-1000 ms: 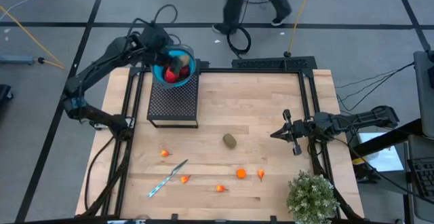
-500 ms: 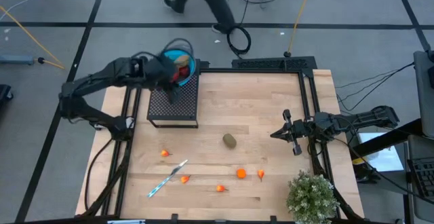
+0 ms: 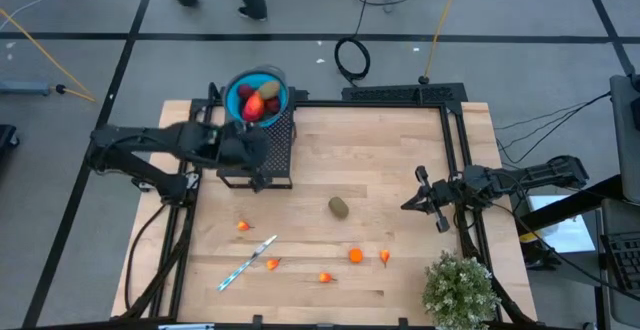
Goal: Pick & Place Fruit
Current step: Put the kiwi into the blue strainer bowl on the shelf
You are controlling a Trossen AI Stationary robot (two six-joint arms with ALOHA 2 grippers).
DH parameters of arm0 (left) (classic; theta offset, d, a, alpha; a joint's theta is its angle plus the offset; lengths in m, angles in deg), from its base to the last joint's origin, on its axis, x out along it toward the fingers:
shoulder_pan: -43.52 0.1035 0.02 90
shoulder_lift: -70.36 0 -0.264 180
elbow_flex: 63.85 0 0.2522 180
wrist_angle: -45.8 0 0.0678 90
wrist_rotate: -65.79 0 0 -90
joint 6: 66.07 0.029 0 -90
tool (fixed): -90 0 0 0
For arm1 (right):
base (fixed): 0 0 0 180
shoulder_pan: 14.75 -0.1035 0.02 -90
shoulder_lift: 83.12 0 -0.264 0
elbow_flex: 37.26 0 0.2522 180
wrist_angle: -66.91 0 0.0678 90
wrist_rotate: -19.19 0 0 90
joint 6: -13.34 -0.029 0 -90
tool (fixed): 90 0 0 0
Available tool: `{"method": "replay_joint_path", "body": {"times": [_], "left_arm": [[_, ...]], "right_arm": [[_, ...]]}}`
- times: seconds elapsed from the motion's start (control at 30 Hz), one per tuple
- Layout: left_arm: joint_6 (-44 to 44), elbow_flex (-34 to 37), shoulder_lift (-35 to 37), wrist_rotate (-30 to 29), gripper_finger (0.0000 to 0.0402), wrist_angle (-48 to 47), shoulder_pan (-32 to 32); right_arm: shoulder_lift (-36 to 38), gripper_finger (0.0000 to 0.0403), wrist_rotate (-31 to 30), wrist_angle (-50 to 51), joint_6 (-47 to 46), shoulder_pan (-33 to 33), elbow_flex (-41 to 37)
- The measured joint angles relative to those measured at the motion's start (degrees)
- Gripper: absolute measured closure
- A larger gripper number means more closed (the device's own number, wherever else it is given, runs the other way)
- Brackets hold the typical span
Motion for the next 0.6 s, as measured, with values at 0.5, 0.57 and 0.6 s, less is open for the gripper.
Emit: {"method": "replay_joint_path", "body": {"times": [0.5,0.57,0.6], "left_arm": [[0.55,27.12,18.67,-5.70,0.0399,26.72,-13.81],[0.59,31.12,22.06,-6.87,0.0397,29.40,-14.83],[0.79,33.04,23.72,-7.43,0.0394,30.38,-15.33]], "right_arm": [[-8.56,0.0403,-0.36,-9.53,0.55,0.00,0.00],[-11.30,0.0403,-0.39,-13.06,0.63,0.00,0.00],[-12.65,0.0403,-0.39,-14.85,0.63,0.00,0.00]]}}
